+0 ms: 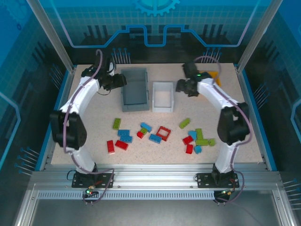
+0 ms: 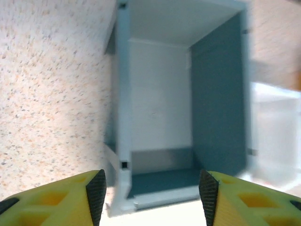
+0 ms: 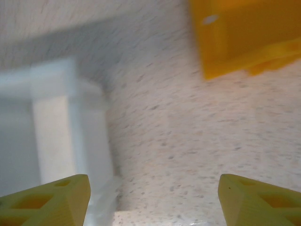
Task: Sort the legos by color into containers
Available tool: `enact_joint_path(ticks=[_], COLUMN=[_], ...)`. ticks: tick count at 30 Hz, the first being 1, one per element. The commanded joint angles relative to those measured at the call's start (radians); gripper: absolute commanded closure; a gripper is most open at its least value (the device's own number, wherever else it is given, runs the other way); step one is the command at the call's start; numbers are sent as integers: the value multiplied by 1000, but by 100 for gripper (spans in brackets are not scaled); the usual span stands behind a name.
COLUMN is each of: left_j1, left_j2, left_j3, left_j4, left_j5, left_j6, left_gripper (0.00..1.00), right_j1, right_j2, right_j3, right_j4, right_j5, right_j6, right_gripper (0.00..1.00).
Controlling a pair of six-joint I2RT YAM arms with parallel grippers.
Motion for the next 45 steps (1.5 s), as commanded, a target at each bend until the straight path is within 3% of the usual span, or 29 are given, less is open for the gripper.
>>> enact_joint_path(ticks=[1,7,10,14,18,24,31,41,45], left_j1=[-67,-316,-468,-626,-713,-765,-765,-778,-780], left_j2=[-180,-398,-449,-487,-488,-517,-540,-573,-579], left_j3=[-126,-437,-530,-630,-668,-679,-713,-762,-776], left_j4=[143,484,587,677,681,633,638,654,652], left_j5=[86,96,33,-64,-103,-132,-142,-131,-131], left_j6=[-83,-191,-218,-255,-293,-290,-288,-296,-304], left_gripper=[39,36,36,36,36,37,36,35,36], right_j1=[-164,-307,-335,-347,-349,-348,-350,-354,-355], right_j2=[-51,25,93,187,264,270,185,299,357], right_j3=[-112,-123,-78,16,97,123,73,150,202], right_j4=[89,201,216,193,152,146,202,219,186], right_j5=[-141,-252,-282,-294,-284,-286,-267,-308,-307], right_j6=[201,377,435,458,450,412,436,526,550], right_gripper=[25,23,23,23,26,31,19,18,23])
